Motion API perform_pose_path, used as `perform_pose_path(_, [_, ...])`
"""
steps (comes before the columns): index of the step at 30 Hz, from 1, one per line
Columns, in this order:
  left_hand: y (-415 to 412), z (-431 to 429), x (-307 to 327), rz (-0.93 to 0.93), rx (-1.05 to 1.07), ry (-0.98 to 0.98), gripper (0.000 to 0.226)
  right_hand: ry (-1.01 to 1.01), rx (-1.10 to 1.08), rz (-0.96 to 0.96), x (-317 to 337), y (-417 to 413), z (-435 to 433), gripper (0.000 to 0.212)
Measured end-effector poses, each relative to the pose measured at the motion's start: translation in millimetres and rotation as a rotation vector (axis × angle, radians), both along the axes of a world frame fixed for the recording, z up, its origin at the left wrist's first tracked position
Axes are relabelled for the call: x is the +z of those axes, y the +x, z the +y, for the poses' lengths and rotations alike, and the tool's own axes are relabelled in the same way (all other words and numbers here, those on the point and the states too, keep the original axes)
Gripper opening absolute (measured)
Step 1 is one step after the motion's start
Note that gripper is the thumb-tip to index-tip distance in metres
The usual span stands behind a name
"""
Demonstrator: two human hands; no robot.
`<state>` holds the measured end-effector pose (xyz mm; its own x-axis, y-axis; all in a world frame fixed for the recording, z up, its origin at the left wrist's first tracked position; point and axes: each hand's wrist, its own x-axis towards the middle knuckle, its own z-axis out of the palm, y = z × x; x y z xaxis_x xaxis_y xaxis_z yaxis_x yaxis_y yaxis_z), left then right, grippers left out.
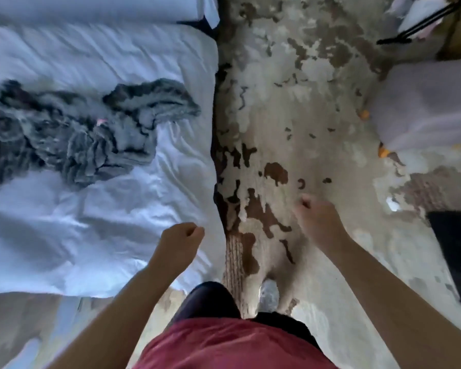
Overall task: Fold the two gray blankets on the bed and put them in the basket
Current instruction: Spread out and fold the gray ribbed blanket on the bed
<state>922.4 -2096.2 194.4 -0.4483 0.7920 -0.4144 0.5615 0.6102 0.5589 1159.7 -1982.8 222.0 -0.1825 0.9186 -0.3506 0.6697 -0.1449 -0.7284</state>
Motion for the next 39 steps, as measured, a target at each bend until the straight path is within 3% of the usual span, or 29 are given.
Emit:
perform_pose_path(3, [-23.9, 26.4, -5.5, -0.005, 0.167, -0.047, 0.032, 0.084, 0.141, 0.074, 18.7, -59.2, 89.5, 0.030])
perform_pose_path(7, [-59.3, 80.0, -25.6, -0.037, 0.346, -0.102, 0.034, 0.039, 0.211, 0.090, 4.4, -121.1, 170.1, 0.024])
perform_pose_path(13, [-149.4, 231.7, -35.6, -0.087, 0.314, -0.048, 0.031, -0.130, 0.222, -0.075, -45.9, -161.1, 221.7, 0.034])
perform_pose_path(20, [-287.3, 361.9, 25.0, -0.117, 0.557, 0.341, 0.036, -0.191, 0.446, -0.211, -36.9, -261.0, 326.7, 0.026])
perform_pose_path(23, [-335.2, 360.0, 12.5, -0.073, 0.692, 0.310, 0.037, -0.139, 0.588, -0.213, -45.5, -336.6, 386.0, 0.023])
perform_pose_path(27, [-366.3, 320.2, -42.1, -0.165, 1.147, 0.150, 0.032, -0.133, 0.874, -0.248, -78.9, -454.0, 446.5, 0.026])
perform_pose_path(33, [-343.7, 297.0, -114.6, -0.501, 1.960, 0.138, 0.028, -0.119, 1.286, -0.397, -126.9, -626.2, 497.4, 0.013])
perform_pose_path(35, [-340.4, 305.2, -139.0, -0.575, 2.180, 0.116, 0.018, -0.101, 1.369, -0.508, -148.3, -670.5, 510.5, 0.035])
perform_pose_path(37, [-341.2, 317.8, -165.9, -0.684, 2.383, 0.133, 0.048, -0.179, 1.402, -0.582, -169.2, -700.5, 518.7, 0.058])
perform_pose_path(39, [-343.4, 336.1, -187.9, -0.771, 2.450, 0.106, 0.074, -0.299, 1.345, -0.592, -193.4, -720.6, 522.4, 0.073])
